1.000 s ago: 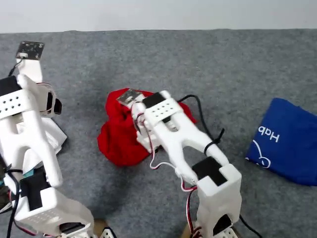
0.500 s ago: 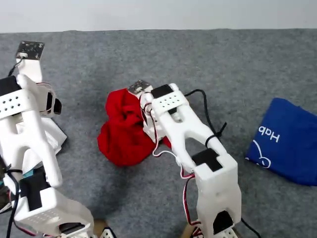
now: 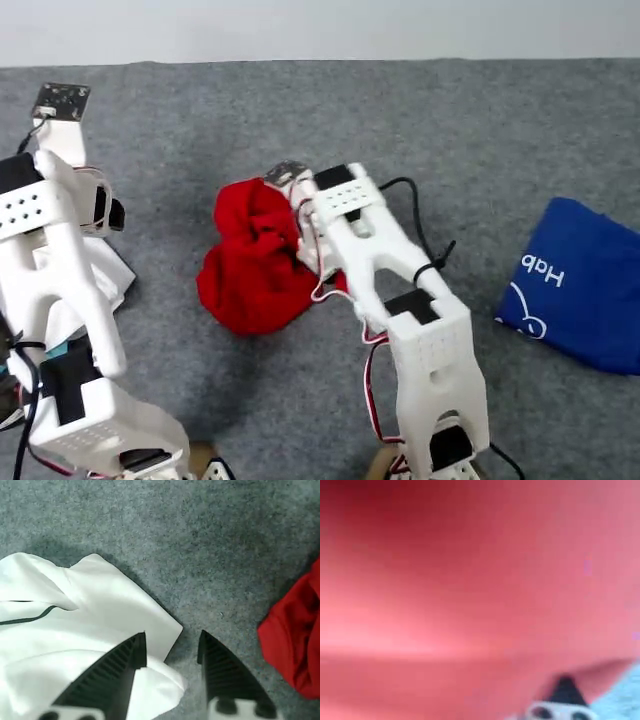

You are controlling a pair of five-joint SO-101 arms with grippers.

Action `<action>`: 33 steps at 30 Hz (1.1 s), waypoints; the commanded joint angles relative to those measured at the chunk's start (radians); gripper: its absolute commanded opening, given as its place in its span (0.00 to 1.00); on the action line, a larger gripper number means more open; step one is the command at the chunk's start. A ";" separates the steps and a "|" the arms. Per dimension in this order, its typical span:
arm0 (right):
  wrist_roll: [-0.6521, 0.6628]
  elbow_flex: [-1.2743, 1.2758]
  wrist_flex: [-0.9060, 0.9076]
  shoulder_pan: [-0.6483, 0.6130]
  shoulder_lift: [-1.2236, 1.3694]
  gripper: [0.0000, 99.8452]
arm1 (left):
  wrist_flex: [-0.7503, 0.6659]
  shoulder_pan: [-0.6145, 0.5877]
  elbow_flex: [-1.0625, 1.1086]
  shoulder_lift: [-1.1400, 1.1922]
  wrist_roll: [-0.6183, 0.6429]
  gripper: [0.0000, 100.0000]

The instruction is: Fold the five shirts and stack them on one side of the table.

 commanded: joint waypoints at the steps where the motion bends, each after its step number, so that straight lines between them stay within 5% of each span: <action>1: 0.052 -0.005 0.008 0.042 -0.004 0.01 | -0.031 0.003 -0.002 -0.043 -0.014 0.17; 12: 0.203 -0.284 0.275 0.229 -0.176 0.01 | -0.028 0.048 -0.007 -0.054 -0.012 0.17; 19: 0.244 -0.508 0.360 0.357 -0.312 0.01 | 0.087 0.305 -0.008 -0.054 -0.008 0.17; 33: 0.278 -0.514 0.358 0.549 -0.469 0.01 | 0.157 0.781 -0.002 -0.126 0.046 0.17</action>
